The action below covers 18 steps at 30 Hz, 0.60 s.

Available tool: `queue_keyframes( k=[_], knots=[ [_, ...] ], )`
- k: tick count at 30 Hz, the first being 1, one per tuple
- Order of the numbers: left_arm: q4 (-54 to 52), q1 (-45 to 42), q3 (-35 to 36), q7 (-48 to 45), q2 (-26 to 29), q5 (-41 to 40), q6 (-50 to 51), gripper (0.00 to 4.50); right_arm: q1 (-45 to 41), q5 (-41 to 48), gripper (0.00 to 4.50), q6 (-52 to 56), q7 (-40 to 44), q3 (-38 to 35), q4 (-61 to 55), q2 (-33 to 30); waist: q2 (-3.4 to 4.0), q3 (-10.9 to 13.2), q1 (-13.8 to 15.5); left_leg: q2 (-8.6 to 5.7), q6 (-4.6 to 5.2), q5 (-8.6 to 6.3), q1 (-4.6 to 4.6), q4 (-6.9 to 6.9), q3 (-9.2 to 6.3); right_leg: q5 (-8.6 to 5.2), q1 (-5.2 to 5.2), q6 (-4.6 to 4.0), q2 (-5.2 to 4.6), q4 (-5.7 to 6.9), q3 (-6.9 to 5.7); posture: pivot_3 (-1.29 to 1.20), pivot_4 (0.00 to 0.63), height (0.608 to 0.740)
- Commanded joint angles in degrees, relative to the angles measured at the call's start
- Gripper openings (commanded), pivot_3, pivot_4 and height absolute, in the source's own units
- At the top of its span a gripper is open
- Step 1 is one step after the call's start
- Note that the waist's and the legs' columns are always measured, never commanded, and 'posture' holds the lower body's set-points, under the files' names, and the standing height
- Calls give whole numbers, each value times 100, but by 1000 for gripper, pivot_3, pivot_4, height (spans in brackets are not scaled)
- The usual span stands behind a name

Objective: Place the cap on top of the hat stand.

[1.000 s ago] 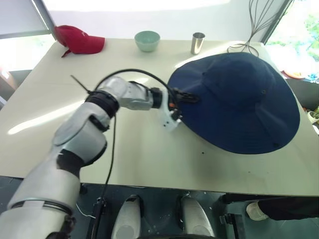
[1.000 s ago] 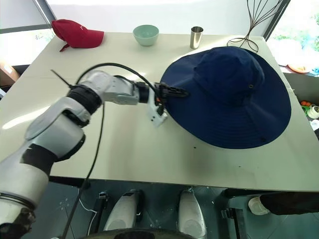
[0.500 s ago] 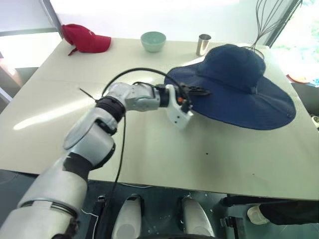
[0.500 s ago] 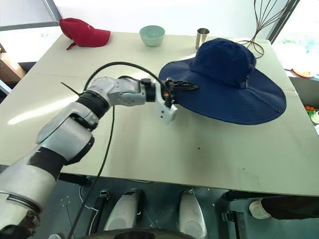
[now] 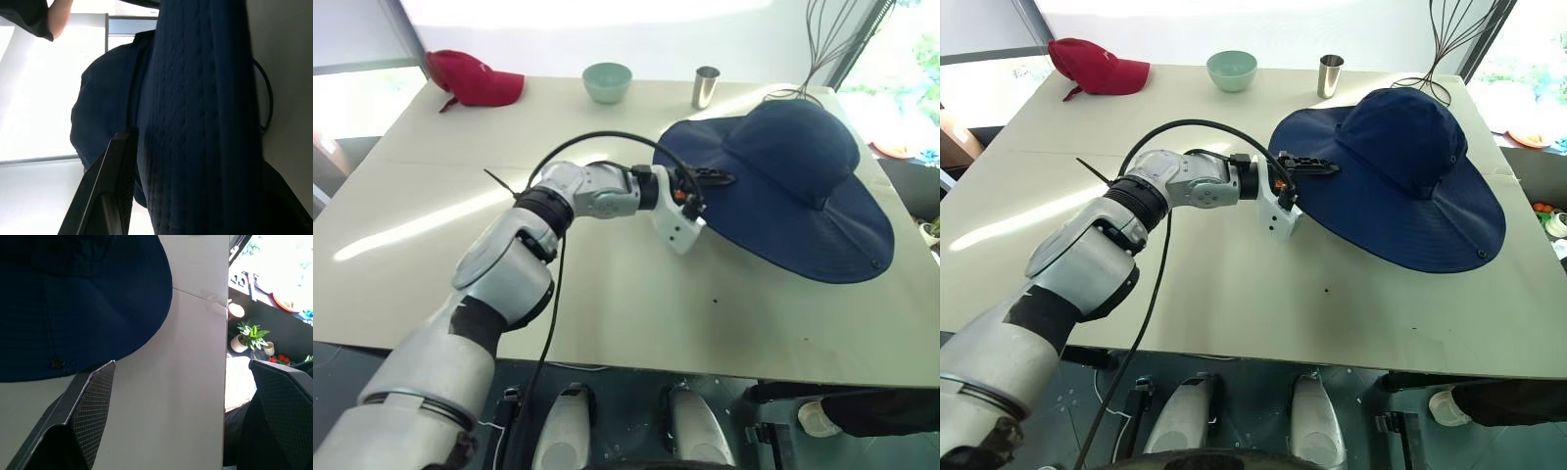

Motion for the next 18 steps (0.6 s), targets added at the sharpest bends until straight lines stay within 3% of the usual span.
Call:
queue_keyframes(
  k=[1, 18],
  knots=[
    [-84, -24, -42, 114, 80, 126, -76, 2904, -105, -40, 4500, -44, -41, -217, -81, -14, 0, 0, 1, 0, 0, 0, 0, 0, 0, 0, 0, 0, 0, 0, 0, 0, 150, 739],
    [134, 108, -242, 514, -358, 425, 11, 2904, -481, -144, 4500, -197, -29, 49, 125, -124, 0, 0, 4, 0, 0, 0, 0, 2, 0, -1, 3, -1, 0, -1, 0, 0, 150, 739]
  ],
)
